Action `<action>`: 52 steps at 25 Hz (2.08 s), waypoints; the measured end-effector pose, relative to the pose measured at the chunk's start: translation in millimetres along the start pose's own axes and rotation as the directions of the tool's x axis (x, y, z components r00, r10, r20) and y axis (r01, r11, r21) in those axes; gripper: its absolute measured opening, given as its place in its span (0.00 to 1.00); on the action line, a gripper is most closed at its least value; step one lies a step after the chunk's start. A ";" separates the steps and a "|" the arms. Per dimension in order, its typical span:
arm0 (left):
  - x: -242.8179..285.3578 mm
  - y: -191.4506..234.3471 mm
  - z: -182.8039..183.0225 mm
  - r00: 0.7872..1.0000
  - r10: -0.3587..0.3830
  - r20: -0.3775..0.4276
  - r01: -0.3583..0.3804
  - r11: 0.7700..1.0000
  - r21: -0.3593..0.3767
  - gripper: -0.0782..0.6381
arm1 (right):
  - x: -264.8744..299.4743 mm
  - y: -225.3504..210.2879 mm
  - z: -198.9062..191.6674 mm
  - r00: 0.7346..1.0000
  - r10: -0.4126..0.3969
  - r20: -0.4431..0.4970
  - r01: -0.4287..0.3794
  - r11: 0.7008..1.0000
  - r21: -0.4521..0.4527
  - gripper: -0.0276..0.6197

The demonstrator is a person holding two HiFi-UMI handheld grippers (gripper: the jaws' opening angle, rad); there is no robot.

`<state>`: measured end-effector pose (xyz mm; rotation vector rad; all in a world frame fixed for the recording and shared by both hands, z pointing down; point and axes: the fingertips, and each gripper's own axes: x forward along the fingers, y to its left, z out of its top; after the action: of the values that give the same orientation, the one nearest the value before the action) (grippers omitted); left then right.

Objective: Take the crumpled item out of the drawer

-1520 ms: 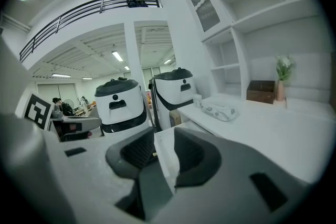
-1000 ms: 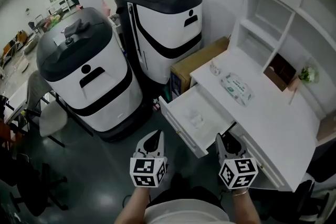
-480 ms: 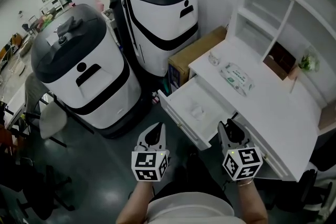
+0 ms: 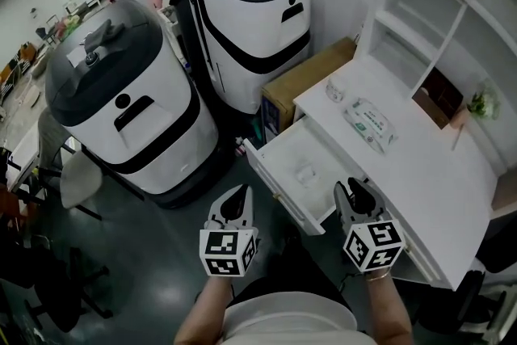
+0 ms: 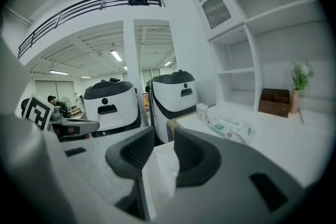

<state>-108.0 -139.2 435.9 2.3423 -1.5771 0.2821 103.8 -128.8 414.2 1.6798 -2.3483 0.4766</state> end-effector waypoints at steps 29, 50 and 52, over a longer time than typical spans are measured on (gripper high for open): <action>59.2 48.7 -7.0 0.977 0.189 -0.097 -0.195 0.979 -0.062 0.10 | 141.7 -31.2 -108.2 0.899 0.169 -0.404 -0.198 0.980 -0.031 0.20; 69.8 52.2 -26.4 0.954 0.249 -0.170 -0.267 0.959 -0.092 0.10 | 195.2 -48.0 -218.1 0.711 0.131 -0.691 -0.270 0.958 -0.096 0.21; 68.0 53.9 -28.2 0.950 0.260 -0.175 -0.279 0.955 -0.097 0.10 | 199.0 -48.9 -224.9 0.695 0.125 -0.709 -0.275 0.956 -0.101 0.21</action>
<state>-132.1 -207.1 492.1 1.9591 -1.7802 0.4130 82.3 -231.8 699.7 0.9045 -1.9105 0.7320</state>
